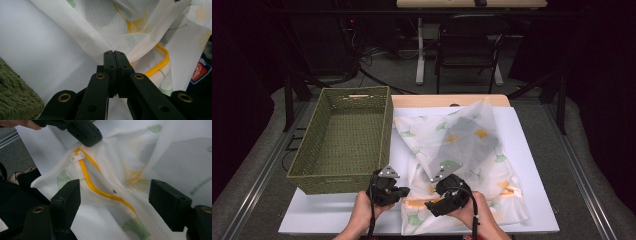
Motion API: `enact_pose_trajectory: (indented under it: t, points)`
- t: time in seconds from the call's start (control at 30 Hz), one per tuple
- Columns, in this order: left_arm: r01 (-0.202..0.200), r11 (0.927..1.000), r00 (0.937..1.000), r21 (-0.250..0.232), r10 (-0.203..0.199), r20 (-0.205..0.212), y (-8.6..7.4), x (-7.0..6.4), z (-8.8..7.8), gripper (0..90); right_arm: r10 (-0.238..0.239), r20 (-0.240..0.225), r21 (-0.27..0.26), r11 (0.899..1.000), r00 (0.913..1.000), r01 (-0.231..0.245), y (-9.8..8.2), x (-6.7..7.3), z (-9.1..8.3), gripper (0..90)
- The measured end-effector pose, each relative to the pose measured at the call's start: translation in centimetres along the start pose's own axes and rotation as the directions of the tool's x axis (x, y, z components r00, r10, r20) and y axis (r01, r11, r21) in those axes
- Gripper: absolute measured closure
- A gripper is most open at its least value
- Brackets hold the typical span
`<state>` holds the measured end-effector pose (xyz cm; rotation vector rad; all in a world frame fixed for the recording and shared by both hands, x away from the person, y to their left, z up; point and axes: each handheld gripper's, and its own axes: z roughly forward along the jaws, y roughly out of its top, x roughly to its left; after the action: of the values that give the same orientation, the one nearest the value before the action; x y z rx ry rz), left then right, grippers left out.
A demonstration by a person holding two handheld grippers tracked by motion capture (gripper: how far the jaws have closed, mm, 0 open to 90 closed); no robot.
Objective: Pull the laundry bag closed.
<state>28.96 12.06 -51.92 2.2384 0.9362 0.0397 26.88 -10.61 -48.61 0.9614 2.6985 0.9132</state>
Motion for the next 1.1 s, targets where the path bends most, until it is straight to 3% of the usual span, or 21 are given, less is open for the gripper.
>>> enact_pose_trajectory:
  t: [0.33,0.5,0.67,0.83,1.1]
  points:
    - [0.006,0.9999,0.9999,-0.015,-0.005,0.016,0.0,-0.2,-0.3,89.3,-0.027,-0.067,0.035,0.999,0.9974,0.03,1.8,2.9,3.2,49.4]
    - [0.008,0.9998,0.9998,-0.02,-0.007,0.018,0.0,-0.3,-0.4,89.4,-0.024,-0.072,0.046,0.999,0.9971,0.027,2.0,3.2,4.3,53.2]
    - [0.011,0.9997,0.9996,-0.024,-0.01,0.025,0.1,-0.4,-0.5,89.5,0.011,-0.095,0.035,0.999,0.9954,-0.007,1.9,3.4,5.0,58.4]
    - [-0.004,0.9998,0.9997,-0.021,0.005,0.025,0.1,-0.6,-0.5,89.6,0.013,-0.081,0.039,0.999,0.9966,-0.009,1.9,3.4,6.1,65.4]
    - [0.015,0.9991,0.9992,-0.039,-0.013,0.037,0.0,-0.7,-0.7,89.8,0.018,-0.067,0.053,0.999,0.9976,-0.014,1.5,2.9,6.6,77.6]
